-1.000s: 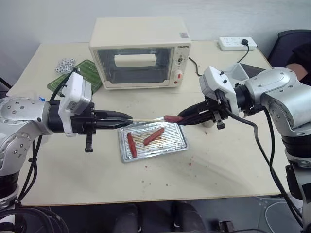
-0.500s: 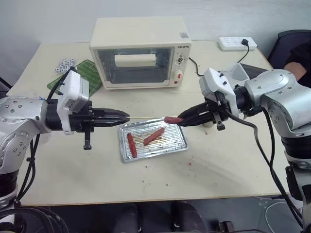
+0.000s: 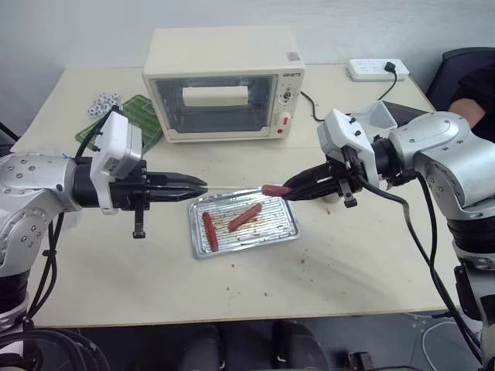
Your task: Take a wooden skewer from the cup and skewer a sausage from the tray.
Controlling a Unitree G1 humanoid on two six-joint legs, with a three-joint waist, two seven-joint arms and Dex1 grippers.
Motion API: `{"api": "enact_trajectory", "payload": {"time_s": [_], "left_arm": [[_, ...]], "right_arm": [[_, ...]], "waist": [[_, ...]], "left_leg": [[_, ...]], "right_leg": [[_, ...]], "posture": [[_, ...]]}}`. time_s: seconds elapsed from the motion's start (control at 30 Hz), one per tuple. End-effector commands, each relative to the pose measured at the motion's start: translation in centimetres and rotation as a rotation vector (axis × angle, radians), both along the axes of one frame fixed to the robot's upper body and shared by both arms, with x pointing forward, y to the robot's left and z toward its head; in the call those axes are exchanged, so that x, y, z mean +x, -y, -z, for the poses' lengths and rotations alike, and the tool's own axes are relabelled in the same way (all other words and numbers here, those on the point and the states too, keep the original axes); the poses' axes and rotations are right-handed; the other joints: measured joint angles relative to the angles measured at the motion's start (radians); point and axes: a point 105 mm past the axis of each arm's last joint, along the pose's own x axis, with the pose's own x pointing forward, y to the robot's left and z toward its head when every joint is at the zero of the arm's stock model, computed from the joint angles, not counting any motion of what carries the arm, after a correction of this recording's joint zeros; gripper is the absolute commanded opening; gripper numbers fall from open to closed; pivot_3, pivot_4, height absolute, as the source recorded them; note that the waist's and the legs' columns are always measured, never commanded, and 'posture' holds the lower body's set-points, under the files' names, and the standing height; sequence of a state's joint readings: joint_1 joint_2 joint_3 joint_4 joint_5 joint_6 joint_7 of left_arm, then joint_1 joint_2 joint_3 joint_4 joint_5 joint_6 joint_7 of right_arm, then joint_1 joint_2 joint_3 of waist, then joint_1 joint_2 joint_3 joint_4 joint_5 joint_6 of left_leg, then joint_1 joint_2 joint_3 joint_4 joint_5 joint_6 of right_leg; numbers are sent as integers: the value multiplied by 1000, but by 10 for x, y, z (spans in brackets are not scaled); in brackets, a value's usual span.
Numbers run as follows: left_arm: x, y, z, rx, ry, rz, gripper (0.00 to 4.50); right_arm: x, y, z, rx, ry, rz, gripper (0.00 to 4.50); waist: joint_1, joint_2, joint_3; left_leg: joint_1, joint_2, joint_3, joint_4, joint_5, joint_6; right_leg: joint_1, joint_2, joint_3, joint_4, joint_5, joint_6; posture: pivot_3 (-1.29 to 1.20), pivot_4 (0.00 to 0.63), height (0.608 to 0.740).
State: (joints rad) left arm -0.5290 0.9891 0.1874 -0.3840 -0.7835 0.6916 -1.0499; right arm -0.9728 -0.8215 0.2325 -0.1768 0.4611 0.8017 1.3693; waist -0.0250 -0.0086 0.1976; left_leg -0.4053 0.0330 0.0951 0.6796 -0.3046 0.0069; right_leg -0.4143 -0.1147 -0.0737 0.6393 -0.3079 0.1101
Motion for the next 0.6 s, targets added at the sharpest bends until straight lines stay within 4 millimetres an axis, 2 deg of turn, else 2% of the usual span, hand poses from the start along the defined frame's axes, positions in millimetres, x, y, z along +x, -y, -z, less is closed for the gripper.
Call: {"api": "enact_trajectory", "payload": {"time_s": [0.03,0.6], "left_arm": [[-4,3,-8,6,59,23,0],[-4,7,-9,3,56,35,0]], "right_arm": [[-4,-3,-13,15,56,-28,590],[-8,-10,-21,46,59,-45,590]], "waist": [[0,0,0],[0,0,0]], "left_leg": [[0,0,0,0,0,0],[0,0,0,0,0,0]], "right_leg": [[0,0,0,0,0,0],[0,0,0,1,0,0]], "posture": [[0,150,740],[0,150,740]]}}
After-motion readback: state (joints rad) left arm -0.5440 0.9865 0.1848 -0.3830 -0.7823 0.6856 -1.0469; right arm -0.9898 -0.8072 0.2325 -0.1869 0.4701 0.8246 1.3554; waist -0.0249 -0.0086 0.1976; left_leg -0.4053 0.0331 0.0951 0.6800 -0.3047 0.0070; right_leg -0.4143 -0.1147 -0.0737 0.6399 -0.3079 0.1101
